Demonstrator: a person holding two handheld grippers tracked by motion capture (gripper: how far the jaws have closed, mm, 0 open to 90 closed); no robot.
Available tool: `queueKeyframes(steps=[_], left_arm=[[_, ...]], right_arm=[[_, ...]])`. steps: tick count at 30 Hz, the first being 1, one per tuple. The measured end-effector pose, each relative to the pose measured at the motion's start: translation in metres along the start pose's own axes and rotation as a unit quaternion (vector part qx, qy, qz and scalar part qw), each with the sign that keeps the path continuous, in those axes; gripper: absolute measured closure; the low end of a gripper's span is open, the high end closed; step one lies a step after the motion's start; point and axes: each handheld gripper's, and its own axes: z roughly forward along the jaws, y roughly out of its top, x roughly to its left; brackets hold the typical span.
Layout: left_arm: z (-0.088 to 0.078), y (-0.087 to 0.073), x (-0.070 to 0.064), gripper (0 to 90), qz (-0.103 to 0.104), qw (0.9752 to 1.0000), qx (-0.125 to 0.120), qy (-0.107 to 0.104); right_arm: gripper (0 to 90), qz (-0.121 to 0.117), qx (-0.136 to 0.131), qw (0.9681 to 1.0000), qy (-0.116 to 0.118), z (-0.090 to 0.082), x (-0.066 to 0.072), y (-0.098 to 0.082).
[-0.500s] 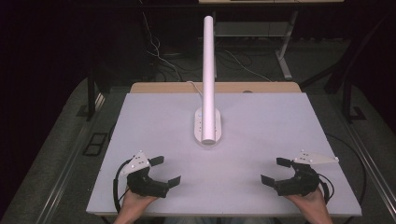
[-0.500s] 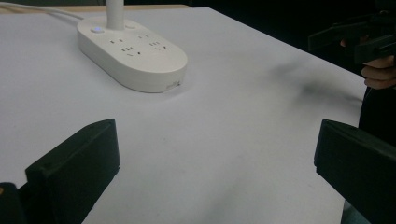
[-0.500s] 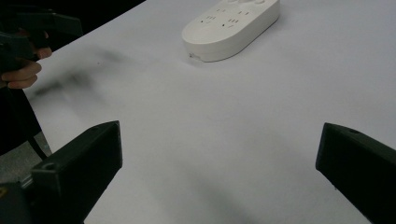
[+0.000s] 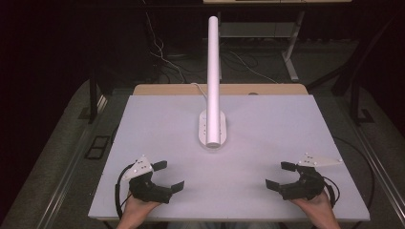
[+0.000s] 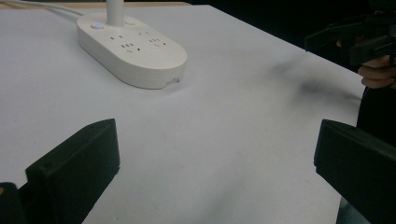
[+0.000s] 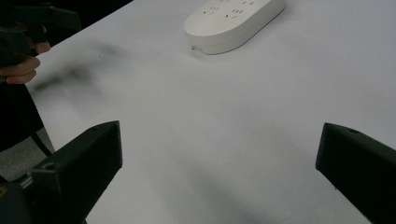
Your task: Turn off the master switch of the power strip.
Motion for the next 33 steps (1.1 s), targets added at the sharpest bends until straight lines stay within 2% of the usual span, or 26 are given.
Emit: queueKeyframes(steps=[21,25,33], left_arm=[[0.0,0.009,-0.003,0.0,0.009,0.9996,0.025,-0.011],[0.0,0.012,-0.003,0.0,0.001,0.9996,0.022,-0.015],[0.003,0.022,-0.002,0.0,0.001,0.9995,0.026,-0.018]], right_arm=[[0.0,0.002,0.007,1.0,-0.001,-0.001,0.0,-0.002],[0.0,0.002,0.007,1.0,-0.002,-0.001,0.0,-0.002],[0.0,-0.002,0.011,0.9999,-0.003,-0.001,0.0,-0.003]])
